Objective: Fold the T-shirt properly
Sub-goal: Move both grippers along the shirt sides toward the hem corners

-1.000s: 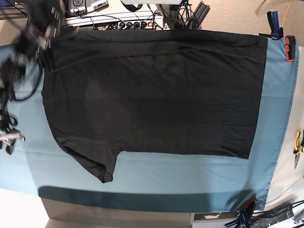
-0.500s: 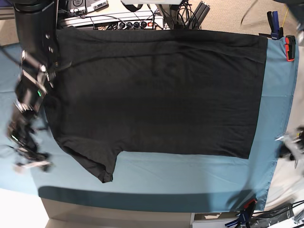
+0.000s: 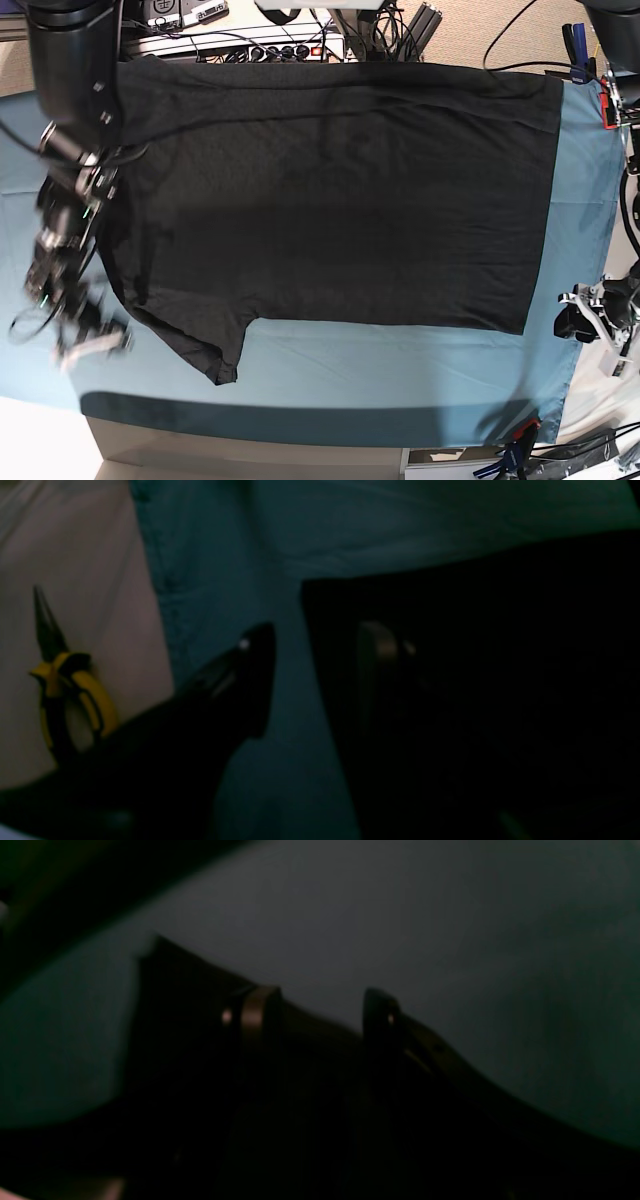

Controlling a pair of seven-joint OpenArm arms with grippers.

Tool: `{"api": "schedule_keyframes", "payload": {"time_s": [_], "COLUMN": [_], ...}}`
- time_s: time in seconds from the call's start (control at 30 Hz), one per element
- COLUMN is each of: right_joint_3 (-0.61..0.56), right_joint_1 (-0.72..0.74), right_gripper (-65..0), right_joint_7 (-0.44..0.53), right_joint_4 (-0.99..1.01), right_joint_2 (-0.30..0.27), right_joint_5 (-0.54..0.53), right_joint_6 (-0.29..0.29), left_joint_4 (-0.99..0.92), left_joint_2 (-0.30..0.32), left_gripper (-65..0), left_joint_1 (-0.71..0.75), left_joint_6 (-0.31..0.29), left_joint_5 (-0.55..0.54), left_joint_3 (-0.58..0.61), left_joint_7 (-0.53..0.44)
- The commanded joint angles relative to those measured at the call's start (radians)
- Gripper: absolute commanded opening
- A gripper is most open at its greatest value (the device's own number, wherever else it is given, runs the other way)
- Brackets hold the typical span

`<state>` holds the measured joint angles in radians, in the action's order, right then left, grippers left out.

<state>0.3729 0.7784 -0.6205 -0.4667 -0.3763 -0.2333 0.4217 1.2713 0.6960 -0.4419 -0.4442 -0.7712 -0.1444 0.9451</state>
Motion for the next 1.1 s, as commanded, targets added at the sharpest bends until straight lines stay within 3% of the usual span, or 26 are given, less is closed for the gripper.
{"api": "schedule_keyframes", "payload": {"time_s": [0.0, 0.27, 0.47, 0.63, 0.73, 1.07], "right_joint_3": [0.001, 0.001, 0.001, 0.001, 0.001, 0.001], "right_joint_1": [0.023, -0.059, -0.069, -0.069, -0.069, -0.069], "right_gripper": [-38.6, -38.6, -38.6, -38.6, -38.6, -38.6], "right_joint_7": [0.043, 0.183, 0.204, 0.180, 0.148, 0.092], "right_joint_4": [-0.016, -0.016, -0.016, -0.016, -0.016, -0.016], "right_joint_2": [-0.016, -0.017, -0.015, -0.014, -0.013, -0.014], "right_joint_5": [-0.004, 0.110, 0.129, 0.064, -0.002, -0.084], "right_joint_6": [0.010, 0.008, 0.008, 0.010, 0.061, 0.151], "left_joint_4": [0.014, 0.014, 0.014, 0.014, 0.014, 0.014], "left_joint_2": [0.024, 0.024, 0.024, 0.024, 0.024, 0.024], "left_gripper": [-36.7, -36.7, -36.7, -36.7, -36.7, -36.7], "left_joint_1": [-0.029, -0.029, -0.029, -0.029, -0.029, -0.029], "left_joint_6": [-0.001, -0.001, -0.001, -0.001, -0.001, -0.001], "left_joint_5": [-0.018, -0.018, -0.018, -0.018, -0.018, -0.017], "left_joint_3": [-0.009, -0.009, -0.009, -0.009, -0.009, -0.009], "left_joint_7": [-0.018, -0.018, -0.017, -0.017, -0.017, -0.018]}}
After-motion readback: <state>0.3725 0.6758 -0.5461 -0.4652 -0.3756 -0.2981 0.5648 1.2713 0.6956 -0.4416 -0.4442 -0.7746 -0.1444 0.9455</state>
